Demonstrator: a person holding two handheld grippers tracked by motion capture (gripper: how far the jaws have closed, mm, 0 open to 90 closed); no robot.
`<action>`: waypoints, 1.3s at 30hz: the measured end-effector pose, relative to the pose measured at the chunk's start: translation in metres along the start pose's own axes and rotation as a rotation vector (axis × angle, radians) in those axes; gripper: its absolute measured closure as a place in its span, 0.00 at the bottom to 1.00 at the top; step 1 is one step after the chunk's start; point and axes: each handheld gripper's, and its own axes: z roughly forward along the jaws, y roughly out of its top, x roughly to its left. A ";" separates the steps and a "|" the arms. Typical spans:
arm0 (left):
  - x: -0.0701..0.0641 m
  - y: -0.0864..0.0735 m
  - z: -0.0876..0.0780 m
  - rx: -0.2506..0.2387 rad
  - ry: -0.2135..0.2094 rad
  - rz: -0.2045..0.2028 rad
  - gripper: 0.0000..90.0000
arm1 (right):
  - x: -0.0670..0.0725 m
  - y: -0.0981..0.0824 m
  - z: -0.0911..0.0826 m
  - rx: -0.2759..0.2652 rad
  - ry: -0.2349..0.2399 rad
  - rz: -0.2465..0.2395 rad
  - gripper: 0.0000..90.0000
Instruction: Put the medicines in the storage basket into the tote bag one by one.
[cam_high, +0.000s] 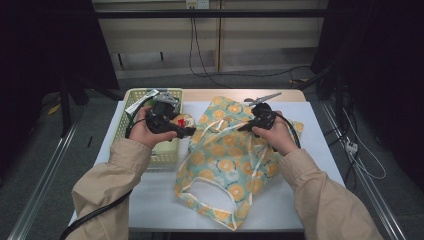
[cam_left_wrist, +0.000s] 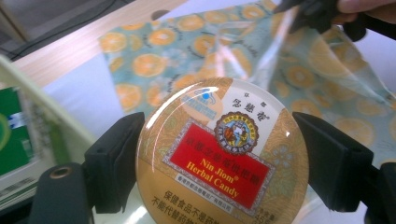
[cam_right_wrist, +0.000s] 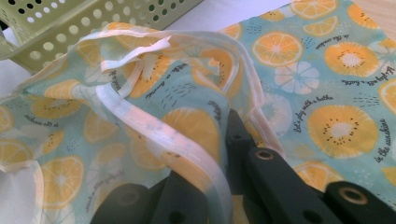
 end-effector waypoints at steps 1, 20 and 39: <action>-0.003 0.000 0.002 0.002 -0.002 0.005 0.23 | 0.001 0.000 0.000 0.002 0.000 -0.001 0.99; -0.039 -0.002 0.030 0.022 -0.097 0.073 0.23 | 0.004 -0.001 0.005 0.004 0.018 -0.004 0.99; -0.068 -0.019 0.084 0.063 -0.178 0.093 0.23 | 0.005 0.000 0.005 -0.007 0.029 0.000 0.99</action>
